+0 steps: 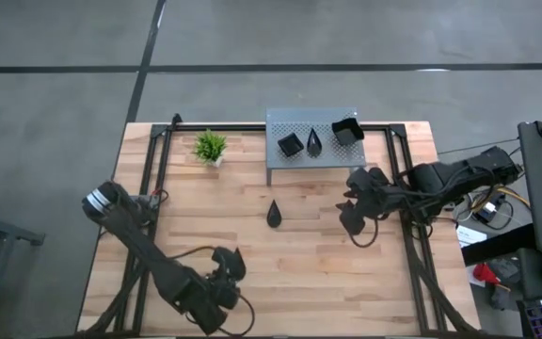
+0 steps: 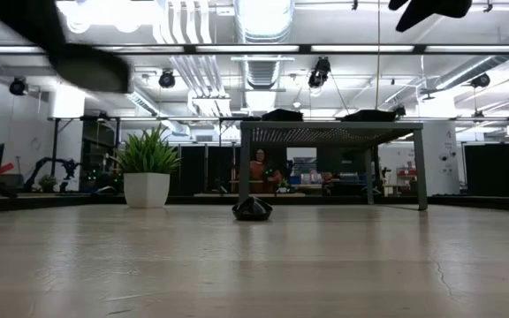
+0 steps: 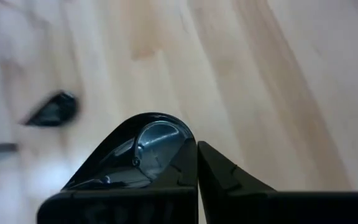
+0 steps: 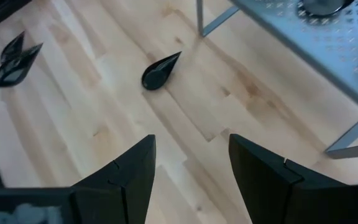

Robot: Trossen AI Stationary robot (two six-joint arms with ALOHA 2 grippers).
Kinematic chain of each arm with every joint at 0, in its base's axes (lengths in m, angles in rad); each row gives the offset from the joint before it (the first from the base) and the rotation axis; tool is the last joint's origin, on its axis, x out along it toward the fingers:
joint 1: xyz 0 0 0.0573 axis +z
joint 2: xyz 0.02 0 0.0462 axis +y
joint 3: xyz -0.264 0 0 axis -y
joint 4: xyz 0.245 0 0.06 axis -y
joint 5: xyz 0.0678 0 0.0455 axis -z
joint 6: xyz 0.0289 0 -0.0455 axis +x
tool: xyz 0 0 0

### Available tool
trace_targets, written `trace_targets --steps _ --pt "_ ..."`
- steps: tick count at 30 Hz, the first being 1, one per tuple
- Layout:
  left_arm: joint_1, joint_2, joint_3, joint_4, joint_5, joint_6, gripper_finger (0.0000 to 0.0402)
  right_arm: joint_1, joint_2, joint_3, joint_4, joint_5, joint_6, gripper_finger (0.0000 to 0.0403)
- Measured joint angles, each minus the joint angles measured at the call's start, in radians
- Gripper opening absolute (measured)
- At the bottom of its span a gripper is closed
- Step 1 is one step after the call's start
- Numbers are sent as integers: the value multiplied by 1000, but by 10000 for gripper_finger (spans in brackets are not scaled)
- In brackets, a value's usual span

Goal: Pick & Place Mini shaped plates
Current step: Stack the black drop-shaped plate on top of the black drop-shaped plate on the shelf

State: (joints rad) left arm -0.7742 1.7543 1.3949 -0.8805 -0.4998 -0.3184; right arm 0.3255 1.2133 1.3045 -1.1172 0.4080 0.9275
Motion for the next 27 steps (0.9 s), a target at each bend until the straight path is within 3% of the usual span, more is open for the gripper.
trace_targets --steps 13,20,27 --pt "204 -108 58 7 -75 343 0 119 0 -2 12 10 199 201" --pt "353 -106 137 12 -60 413 0 122 0 -3 78 11 436 201" --pt "454 -106 198 71 -54 505 0 118 0 -6 168 45 497 201"
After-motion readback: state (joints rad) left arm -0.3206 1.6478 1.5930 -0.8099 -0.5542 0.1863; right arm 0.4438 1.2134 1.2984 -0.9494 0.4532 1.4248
